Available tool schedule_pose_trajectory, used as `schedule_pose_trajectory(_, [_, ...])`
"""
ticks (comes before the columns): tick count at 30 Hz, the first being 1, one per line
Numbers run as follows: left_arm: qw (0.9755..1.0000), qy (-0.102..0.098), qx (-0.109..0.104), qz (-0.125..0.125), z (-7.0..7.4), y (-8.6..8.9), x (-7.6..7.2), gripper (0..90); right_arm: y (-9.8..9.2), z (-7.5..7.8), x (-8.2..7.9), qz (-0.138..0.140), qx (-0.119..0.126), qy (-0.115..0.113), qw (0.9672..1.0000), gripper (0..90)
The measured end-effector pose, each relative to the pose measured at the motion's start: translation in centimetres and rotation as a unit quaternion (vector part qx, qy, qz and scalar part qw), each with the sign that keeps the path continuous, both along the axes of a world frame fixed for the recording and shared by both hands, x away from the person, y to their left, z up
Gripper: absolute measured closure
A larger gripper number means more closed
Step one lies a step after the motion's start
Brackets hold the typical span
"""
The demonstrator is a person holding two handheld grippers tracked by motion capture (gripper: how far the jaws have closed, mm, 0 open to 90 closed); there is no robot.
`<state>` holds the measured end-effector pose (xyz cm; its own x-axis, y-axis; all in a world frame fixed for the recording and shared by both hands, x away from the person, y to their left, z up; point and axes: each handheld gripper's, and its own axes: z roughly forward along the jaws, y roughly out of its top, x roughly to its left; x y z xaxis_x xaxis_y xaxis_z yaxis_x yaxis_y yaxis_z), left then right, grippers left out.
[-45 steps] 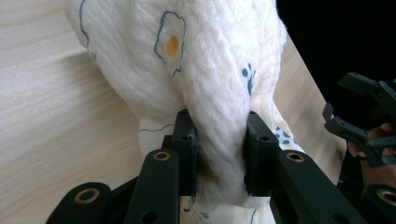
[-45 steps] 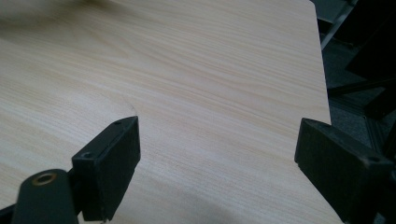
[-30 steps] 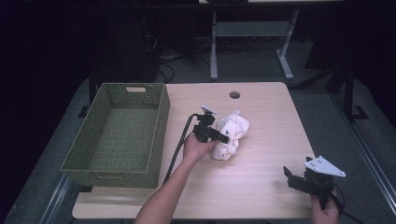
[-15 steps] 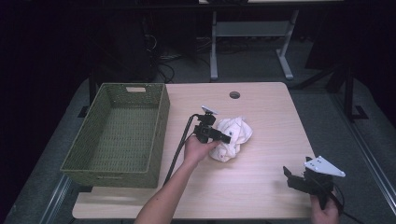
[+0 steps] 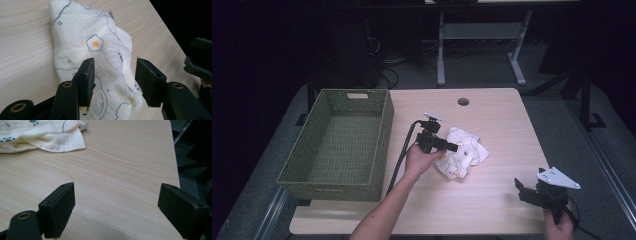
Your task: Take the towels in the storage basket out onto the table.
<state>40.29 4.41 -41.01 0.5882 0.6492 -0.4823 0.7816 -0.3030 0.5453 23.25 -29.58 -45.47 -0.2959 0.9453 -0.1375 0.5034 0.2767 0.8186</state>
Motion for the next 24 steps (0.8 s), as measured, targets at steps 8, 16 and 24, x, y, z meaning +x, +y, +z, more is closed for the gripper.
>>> schedule_pose_trajectory(8, [0.9999,-0.015,-0.006,-0.006,0.6,1.4,-1.0,44.8,0.0,0.0,0.1,-0.003,-0.001,0.001,1.0,13.9])
schedule_pose_trajectory(16, [0.9993,-0.03,-0.021,-0.012,1.0,2.2,-2.0,36.8,0.0,-0.1,0.1,-0.006,0.0,0.001,1.0,13.9])
schedule_pose_trajectory(24, [0.9987,-0.035,-0.032,-0.018,0.9,3.0,-2.7,32.0,-0.1,-0.1,0.1,-0.007,0.0,0.002,1.0,13.9])
